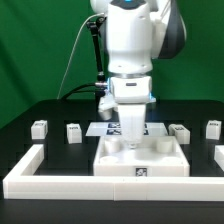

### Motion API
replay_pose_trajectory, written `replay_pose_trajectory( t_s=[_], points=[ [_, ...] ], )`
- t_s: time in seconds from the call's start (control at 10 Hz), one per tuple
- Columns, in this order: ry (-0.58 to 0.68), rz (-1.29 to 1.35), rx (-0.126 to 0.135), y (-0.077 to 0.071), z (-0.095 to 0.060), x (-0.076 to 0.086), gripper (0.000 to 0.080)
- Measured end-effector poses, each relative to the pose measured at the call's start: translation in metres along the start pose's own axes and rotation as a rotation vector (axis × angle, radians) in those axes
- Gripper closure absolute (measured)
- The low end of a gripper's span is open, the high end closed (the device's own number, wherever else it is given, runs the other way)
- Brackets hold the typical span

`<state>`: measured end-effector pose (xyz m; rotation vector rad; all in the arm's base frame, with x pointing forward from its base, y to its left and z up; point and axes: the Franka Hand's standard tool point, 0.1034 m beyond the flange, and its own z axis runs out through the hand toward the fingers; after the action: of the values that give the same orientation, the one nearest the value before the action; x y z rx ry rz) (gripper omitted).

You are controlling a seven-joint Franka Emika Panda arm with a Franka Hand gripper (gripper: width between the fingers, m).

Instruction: Assemble one leg

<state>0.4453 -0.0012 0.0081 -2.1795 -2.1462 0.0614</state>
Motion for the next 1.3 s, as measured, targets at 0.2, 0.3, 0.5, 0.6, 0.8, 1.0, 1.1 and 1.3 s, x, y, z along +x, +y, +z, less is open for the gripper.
replay_pose_trajectory(
  t_s=[0.2, 0.3, 0.5, 0.6, 0.8, 1.0, 1.1, 1.3],
  points=[
    [0.013, -0.007, -0.006, 0.002, 0.001, 0.024, 0.0729],
    [0.020, -0.026, -0.012, 0.003, 0.001, 0.035, 0.0729],
    [0.028, -0.047, -0.016, 0.007, 0.001, 0.048, 0.0729],
    [0.030, -0.048, -0.020, 0.010, 0.001, 0.049, 0.0729],
    [0.034, -0.049, -0.031, 0.020, 0.000, 0.051, 0.0729],
    [0.040, -0.052, -0.046, 0.040, -0.002, 0.057, 0.0729],
    [0.041, -0.029, -0.039, 0.043, -0.001, 0.058, 0.0729],
    [0.038, -0.019, -0.023, 0.044, -0.001, 0.058, 0.0729]
  ],
)
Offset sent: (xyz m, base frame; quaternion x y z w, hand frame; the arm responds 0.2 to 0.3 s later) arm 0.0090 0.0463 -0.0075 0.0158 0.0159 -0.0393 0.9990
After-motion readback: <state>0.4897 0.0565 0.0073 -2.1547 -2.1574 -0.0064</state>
